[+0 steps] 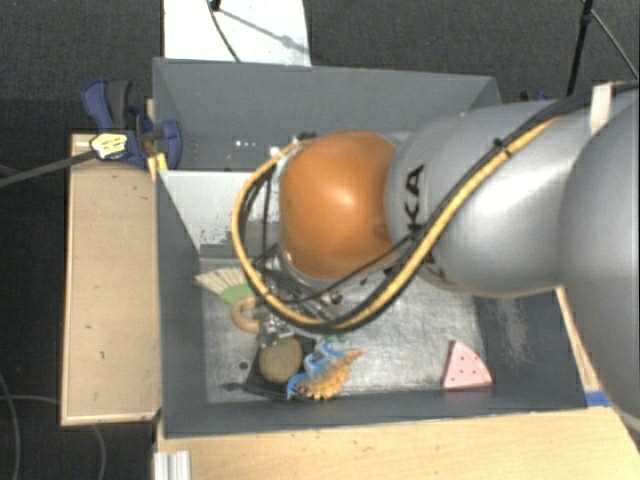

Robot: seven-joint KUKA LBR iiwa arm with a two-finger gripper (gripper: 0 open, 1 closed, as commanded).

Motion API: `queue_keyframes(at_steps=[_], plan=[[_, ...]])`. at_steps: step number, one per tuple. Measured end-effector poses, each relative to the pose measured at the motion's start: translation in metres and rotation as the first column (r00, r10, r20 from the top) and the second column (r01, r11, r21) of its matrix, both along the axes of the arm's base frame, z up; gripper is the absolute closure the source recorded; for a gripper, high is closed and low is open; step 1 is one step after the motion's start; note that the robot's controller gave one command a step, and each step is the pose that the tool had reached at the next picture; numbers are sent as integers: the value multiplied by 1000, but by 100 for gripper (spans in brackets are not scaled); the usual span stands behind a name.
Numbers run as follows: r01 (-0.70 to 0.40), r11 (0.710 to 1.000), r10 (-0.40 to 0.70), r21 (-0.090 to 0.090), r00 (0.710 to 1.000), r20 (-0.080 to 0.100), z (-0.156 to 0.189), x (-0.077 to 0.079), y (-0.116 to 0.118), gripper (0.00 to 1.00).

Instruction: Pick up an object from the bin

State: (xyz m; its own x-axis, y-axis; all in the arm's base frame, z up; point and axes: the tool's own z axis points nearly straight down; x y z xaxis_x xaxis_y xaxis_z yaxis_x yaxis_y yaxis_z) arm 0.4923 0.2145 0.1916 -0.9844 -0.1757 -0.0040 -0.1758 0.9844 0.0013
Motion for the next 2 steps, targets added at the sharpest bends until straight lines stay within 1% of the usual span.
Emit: queue_keyframes(at_steps=[1, 2], plan=[[-17, 1000, 17, -3, 1000, -4, -8, 14, 12, 100], [-28, 1000, 28, 1, 1000, 1, -10, 21, 20, 100]])
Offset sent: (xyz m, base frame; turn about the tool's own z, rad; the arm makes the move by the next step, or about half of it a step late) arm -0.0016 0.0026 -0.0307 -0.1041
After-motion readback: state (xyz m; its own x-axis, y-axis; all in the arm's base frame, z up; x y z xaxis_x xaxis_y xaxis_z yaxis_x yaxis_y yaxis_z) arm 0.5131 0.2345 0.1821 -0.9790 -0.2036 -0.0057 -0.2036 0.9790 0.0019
